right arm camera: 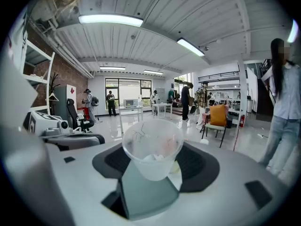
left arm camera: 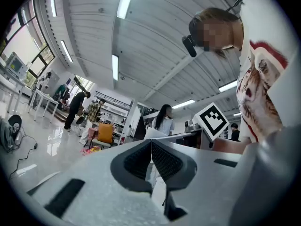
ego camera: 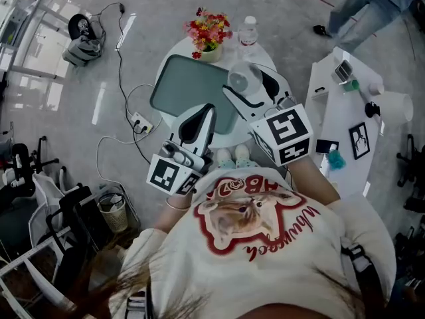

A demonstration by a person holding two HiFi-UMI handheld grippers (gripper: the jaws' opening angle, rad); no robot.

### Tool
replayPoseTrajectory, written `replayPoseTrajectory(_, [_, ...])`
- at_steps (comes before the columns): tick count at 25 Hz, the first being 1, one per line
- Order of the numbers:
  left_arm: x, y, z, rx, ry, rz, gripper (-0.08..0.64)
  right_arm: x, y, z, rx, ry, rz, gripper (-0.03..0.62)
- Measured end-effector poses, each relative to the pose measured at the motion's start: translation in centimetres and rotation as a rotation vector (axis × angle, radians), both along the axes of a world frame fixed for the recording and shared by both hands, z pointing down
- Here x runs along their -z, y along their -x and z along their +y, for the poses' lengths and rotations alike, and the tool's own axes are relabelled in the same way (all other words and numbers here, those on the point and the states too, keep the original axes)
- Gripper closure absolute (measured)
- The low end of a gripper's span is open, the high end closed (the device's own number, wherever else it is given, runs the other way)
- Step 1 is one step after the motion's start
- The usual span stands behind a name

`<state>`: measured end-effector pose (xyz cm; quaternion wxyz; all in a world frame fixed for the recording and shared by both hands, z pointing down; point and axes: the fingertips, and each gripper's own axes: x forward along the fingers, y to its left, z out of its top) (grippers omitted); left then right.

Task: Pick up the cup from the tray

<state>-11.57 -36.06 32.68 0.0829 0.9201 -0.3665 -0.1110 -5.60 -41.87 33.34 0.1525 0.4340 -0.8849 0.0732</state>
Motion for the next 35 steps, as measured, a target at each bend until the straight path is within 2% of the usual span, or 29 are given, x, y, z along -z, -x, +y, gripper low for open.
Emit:
replayPoseTrajectory(11, [-0.2, 1.2, 2.2, -0.038, -0.02, -0.009, 0.546, 0.1, 0.1, 2.3, -0.053, -0.004, -0.059, 0.298])
replayPoseTrajectory(21, [1.6, 0.0, 5.4, -0.032, -0.073, -0.02, 0.546, 1.6, -0.8, 6.5, -0.021, -0.057, -0.075, 0.298])
replayPoseTrajectory(26, [1.7, -2.0, 8.6, -0.015, -0.076, -0.012, 0.546, 1.8, -2.8, 10.1, -0.008, -0.067, -0.08, 0.298])
replayPoseTrajectory(35, [1.6, -8.0, 16.8, 0.001, -0.087, 0.005, 0.546, 1.6, -7.5, 18.8, 0.038, -0.071, -0.063, 0.298])
